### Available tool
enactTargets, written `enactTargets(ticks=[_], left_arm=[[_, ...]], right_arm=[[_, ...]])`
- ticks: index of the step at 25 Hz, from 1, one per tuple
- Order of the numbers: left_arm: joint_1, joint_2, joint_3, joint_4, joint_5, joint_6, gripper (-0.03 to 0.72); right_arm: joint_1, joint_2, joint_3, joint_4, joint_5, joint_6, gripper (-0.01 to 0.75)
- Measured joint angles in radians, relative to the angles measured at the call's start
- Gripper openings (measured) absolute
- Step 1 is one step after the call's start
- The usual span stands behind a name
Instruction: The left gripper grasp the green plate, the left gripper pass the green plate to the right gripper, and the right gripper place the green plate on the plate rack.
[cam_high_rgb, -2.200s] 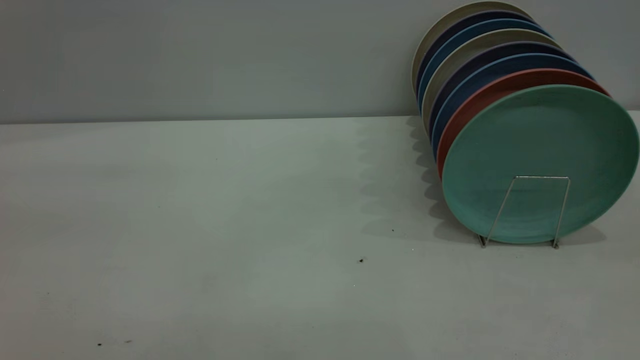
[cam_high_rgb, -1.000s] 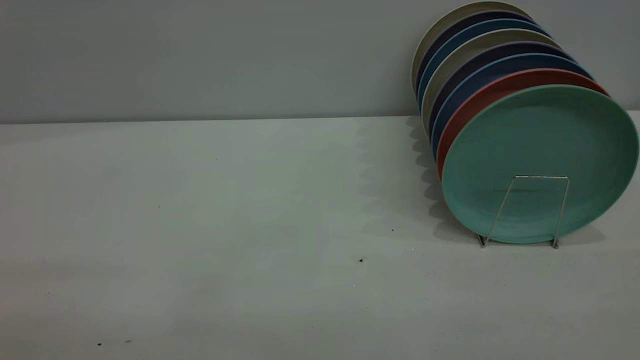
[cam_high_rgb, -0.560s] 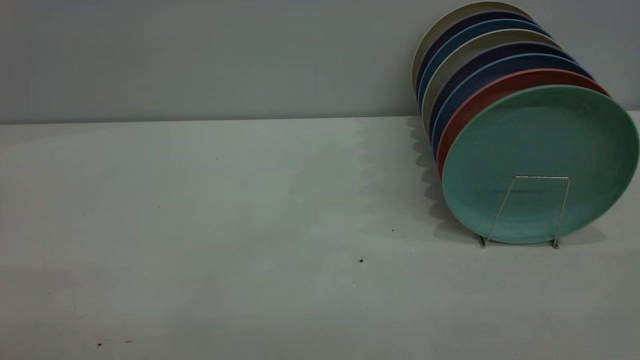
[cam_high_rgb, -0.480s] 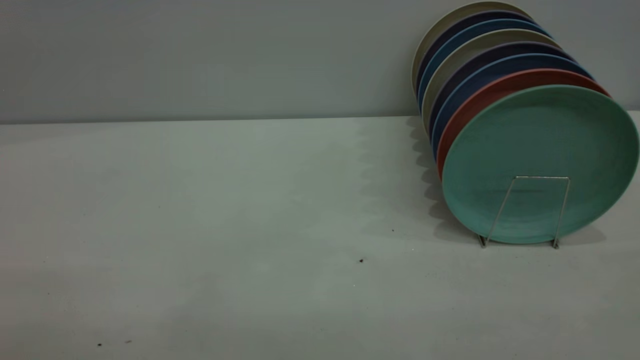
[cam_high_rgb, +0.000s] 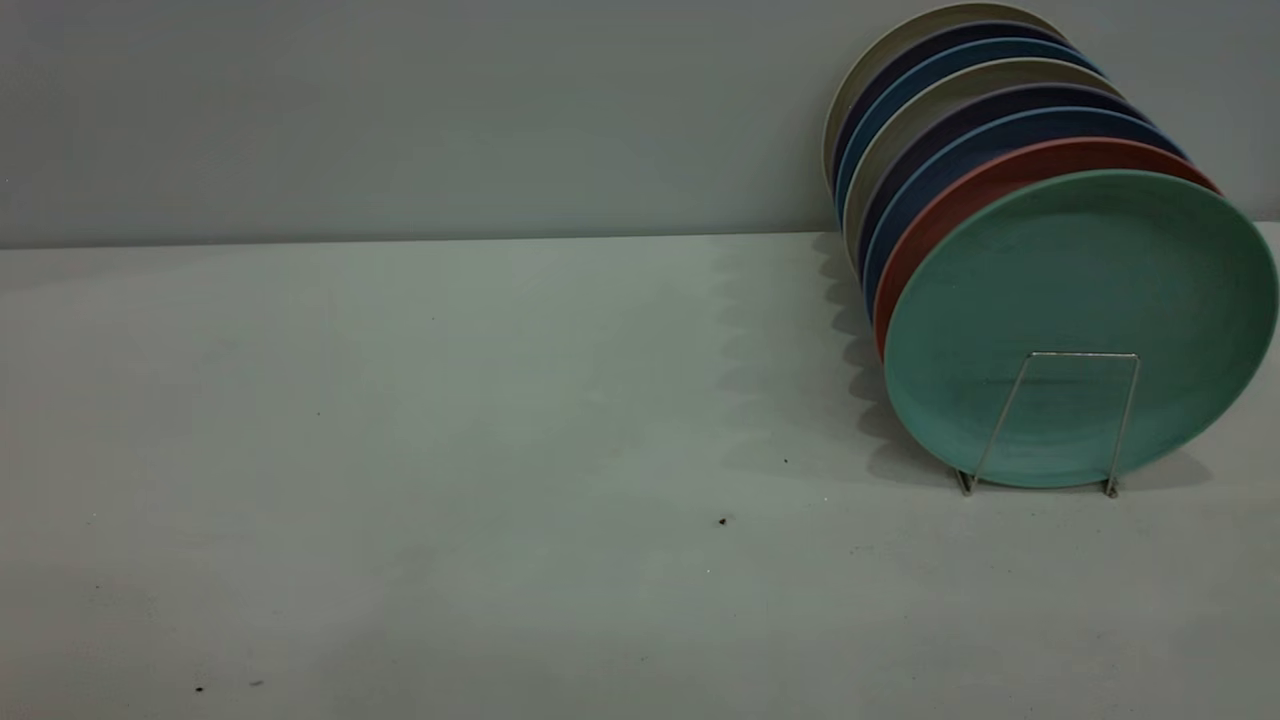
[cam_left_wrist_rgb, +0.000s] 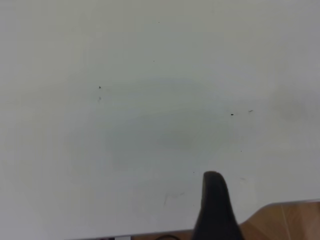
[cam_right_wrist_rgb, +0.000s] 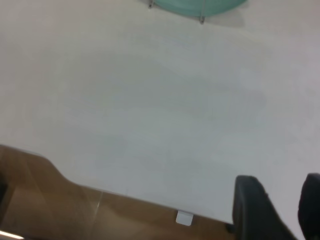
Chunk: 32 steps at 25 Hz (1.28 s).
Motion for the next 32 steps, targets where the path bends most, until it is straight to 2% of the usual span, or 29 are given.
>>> enactTargets(ticks=[32], left_arm=[[-0.001,0.000,0.000,0.000,0.003,-0.004,0.563]], right_arm=[[0.000,-0.021,0.000,0.008,-0.002,0.019,0.239]])
